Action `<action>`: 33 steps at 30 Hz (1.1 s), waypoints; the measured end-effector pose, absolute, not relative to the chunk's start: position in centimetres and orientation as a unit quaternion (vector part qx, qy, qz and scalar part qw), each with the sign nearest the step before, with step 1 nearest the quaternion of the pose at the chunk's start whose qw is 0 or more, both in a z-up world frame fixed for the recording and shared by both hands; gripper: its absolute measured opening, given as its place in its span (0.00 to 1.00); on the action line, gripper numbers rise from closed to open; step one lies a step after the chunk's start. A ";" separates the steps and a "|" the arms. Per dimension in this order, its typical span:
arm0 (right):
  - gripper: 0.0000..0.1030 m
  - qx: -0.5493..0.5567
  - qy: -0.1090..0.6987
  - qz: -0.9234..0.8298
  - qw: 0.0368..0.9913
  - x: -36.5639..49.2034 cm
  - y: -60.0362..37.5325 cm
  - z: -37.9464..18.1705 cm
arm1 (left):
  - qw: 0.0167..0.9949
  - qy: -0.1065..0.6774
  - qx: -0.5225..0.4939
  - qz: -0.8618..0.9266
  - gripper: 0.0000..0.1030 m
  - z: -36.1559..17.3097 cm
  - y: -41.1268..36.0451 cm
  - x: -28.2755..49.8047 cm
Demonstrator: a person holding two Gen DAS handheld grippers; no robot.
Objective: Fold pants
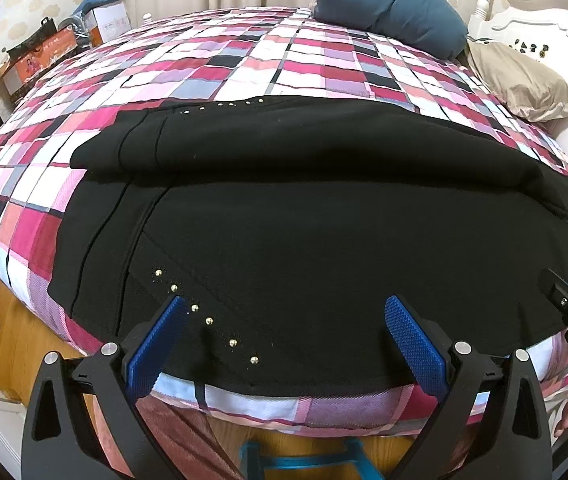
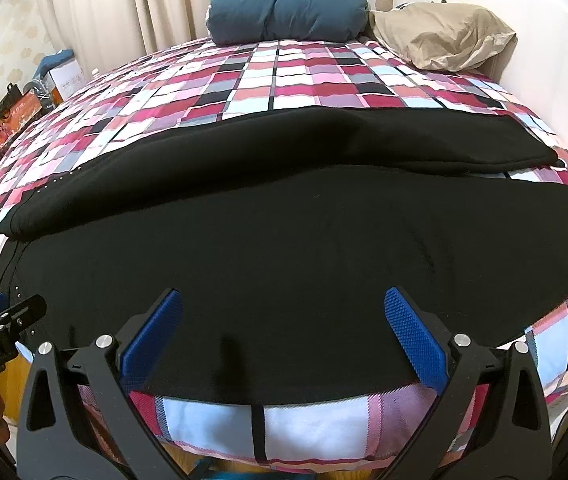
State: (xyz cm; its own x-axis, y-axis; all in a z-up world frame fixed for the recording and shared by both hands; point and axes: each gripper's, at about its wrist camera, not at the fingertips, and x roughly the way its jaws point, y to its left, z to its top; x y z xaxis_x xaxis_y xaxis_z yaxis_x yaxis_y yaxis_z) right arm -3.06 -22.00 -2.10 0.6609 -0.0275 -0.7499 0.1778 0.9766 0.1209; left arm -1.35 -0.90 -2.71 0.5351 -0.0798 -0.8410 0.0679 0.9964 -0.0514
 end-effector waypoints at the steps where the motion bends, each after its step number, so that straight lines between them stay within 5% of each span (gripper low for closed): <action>1: 0.98 0.092 0.409 -0.056 0.906 -3.0 -22.0 -2.1 | 0.876 0.480 -0.006 -0.042 0.96 -2.7 -0.9 -1.3; 23: 0.98 0.086 0.398 -0.023 0.913 -0.1 -22.0 0.5 | 0.840 0.528 -0.073 -0.104 0.96 -2.0 1.9 1.5; 33: 0.98 0.105 0.350 0.139 0.920 5.8 -23.9 5.5 | 0.842 0.492 -0.172 -0.141 0.96 0.2 17.6 10.3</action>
State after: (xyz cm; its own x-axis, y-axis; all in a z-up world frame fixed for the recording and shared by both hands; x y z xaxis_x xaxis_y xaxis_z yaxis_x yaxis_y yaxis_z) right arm 5.83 -23.95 5.50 0.7160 0.3296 -0.6154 -0.1826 0.9393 0.2905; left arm 10.35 17.62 0.20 0.4759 -0.4070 -0.7796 0.0675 0.9007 -0.4291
